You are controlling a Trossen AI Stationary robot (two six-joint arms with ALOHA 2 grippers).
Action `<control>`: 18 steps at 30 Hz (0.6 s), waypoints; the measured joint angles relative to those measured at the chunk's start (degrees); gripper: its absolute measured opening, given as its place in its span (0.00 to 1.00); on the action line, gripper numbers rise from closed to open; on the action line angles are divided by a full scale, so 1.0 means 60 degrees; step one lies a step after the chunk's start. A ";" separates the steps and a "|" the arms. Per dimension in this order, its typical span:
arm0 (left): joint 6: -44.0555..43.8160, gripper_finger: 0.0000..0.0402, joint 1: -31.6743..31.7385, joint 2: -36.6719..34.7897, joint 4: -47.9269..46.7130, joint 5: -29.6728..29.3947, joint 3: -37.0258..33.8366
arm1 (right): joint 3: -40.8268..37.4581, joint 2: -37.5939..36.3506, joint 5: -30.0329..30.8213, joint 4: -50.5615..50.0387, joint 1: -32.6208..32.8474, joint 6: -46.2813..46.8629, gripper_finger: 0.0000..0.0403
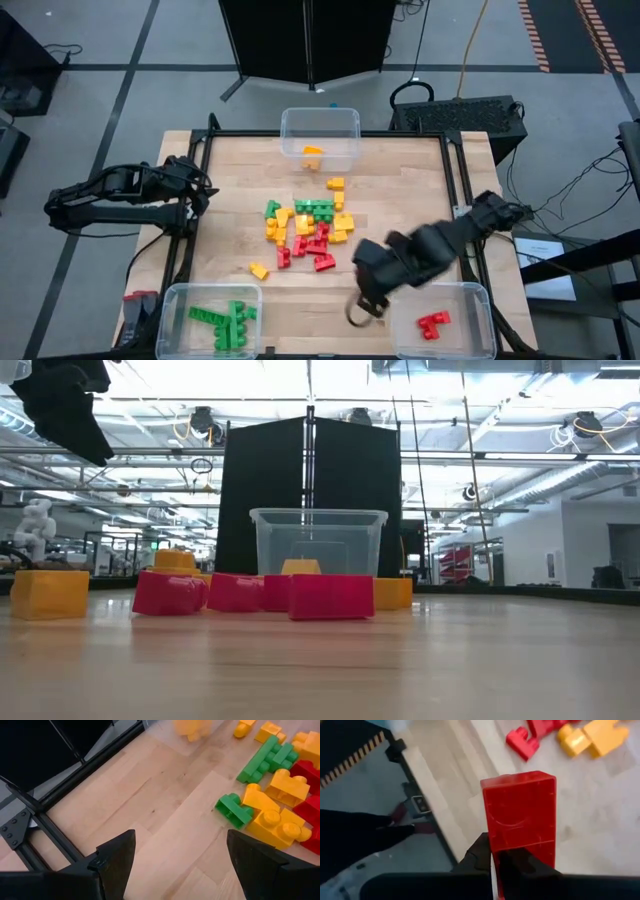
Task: Sort blocks
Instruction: Put the red game piece into the bottom right transparent bin
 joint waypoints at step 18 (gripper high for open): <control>0.0133 0.72 0.0005 0.0003 0.0082 0.0000 0.0000 | -0.1511 -0.0085 -0.0147 0.0024 0.4172 0.7022 0.02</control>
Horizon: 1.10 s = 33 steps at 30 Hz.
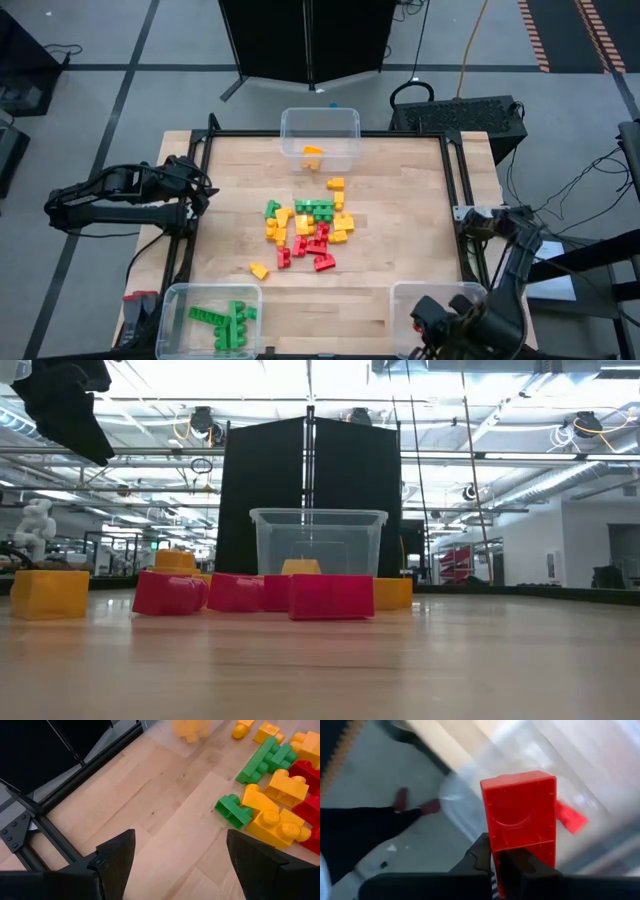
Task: Sort blocks
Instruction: Put the red game piece into the bottom right transparent bin
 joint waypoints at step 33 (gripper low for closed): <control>-0.0011 0.72 0.0000 -0.0002 0.0000 0.0036 0.0000 | 0.1258 0.0006 0.2290 0.0067 -0.2166 -0.4921 0.52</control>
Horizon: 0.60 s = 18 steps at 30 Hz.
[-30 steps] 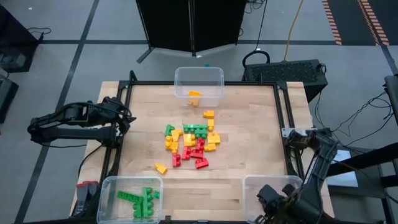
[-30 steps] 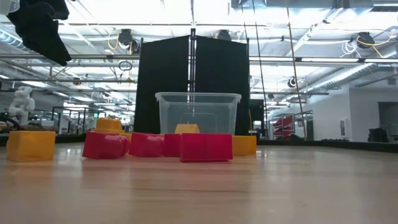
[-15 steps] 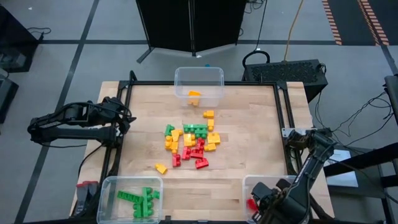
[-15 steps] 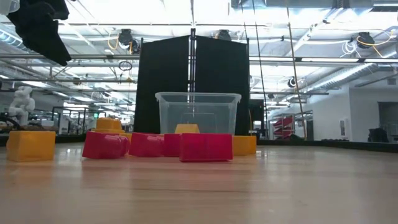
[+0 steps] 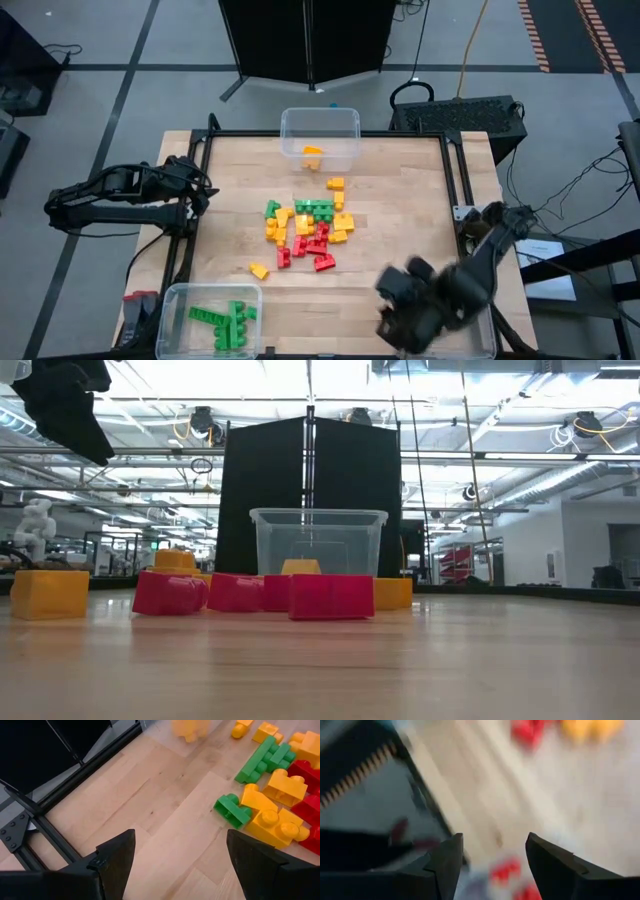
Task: Sort blocks
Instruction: Put the red game piece into the bottom right transparent bin
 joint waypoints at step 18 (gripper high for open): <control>-0.0007 0.72 -0.0003 0.0001 -0.0007 0.0000 0.0000 | 0.0610 0.2294 -0.1875 0.2494 -0.4309 -0.9573 0.51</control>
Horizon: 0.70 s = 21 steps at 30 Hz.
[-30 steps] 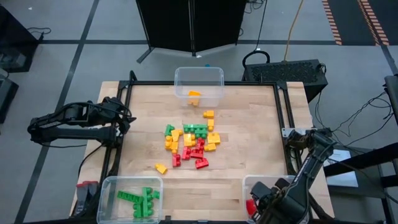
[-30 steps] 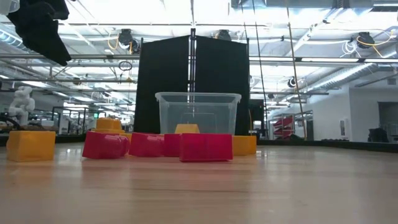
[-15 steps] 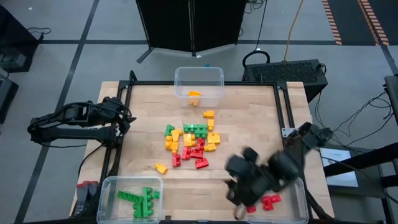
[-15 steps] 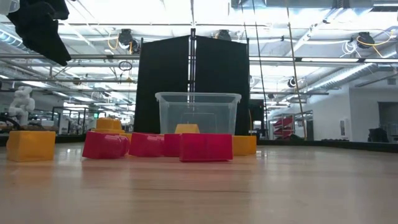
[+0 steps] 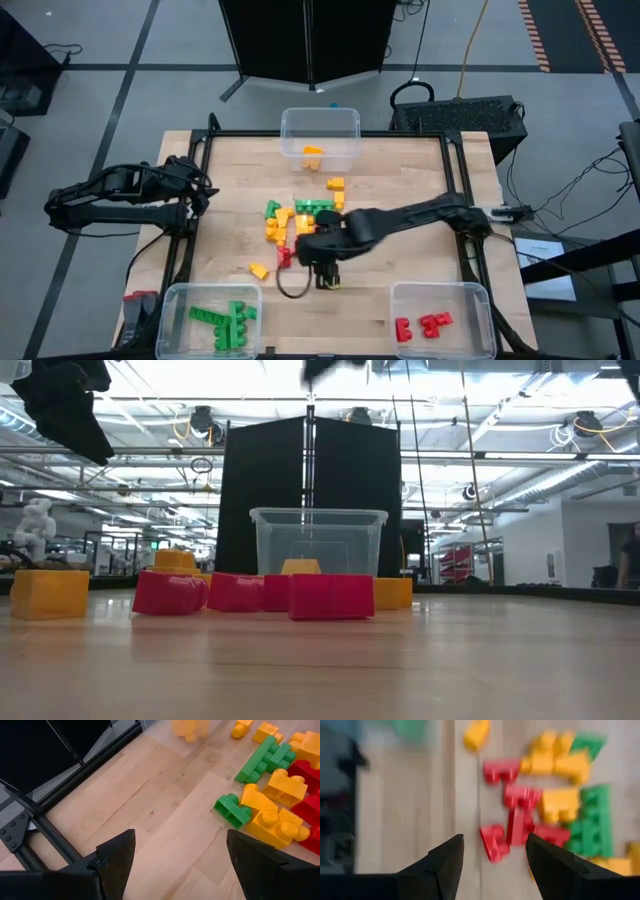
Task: Sort blocks
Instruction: Put the red game piece into the bottom right transparent bin
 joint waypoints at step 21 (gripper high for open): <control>0.0017 0.72 -0.0001 -0.0002 -0.0076 0.0000 0.0000 | -0.0007 0.2362 -0.1051 -0.0414 -0.0499 -0.1813 0.79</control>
